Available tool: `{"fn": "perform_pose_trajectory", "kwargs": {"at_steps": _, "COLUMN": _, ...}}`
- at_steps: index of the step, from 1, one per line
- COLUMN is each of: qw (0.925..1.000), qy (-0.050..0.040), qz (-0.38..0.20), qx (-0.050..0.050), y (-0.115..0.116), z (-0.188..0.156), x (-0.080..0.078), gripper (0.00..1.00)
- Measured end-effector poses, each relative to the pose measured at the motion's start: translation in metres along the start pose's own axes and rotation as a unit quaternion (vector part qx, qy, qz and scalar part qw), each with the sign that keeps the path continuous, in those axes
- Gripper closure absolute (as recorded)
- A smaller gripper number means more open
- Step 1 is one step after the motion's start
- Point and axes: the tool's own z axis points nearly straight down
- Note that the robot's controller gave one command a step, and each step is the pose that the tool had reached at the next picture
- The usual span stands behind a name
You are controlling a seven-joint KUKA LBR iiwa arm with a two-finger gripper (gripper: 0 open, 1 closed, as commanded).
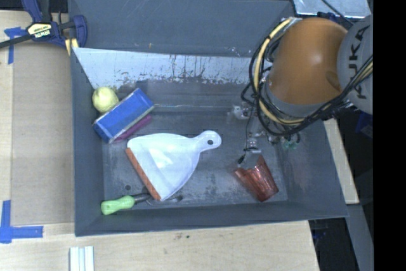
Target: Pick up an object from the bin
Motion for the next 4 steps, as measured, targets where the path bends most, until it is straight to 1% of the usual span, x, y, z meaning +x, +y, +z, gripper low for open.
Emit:
{"fn": "perform_pose_trajectory", "kwargs": {"at_steps": 1, "qw": 1.0, "qy": -0.0042, "qz": 0.0, "qx": 0.0, "y": 0.0, "z": -0.005, "x": -0.002, "gripper": 0.0}}
{"fn": "perform_pose_trajectory", "kwargs": {"at_steps": 2, "qw": 0.987, "qy": -0.0048, "qz": -0.161, "qx": 0.001, "y": 0.033, "z": 0.083, "x": -0.036, "gripper": 0.0}}
{"fn": "perform_pose_trajectory", "kwargs": {"at_steps": 3, "qw": 0.992, "qy": -0.0092, "qz": -0.126, "qx": 0.001, "y": 0.063, "z": 0.045, "x": -0.056, "gripper": 0.0}}
{"fn": "perform_pose_trajectory", "kwargs": {"at_steps": 4, "qw": 0.9496, "qy": -0.0023, "qz": -0.313, "qx": 0.001, "y": 0.056, "z": 0.091, "x": -0.034, "gripper": 0.0}}
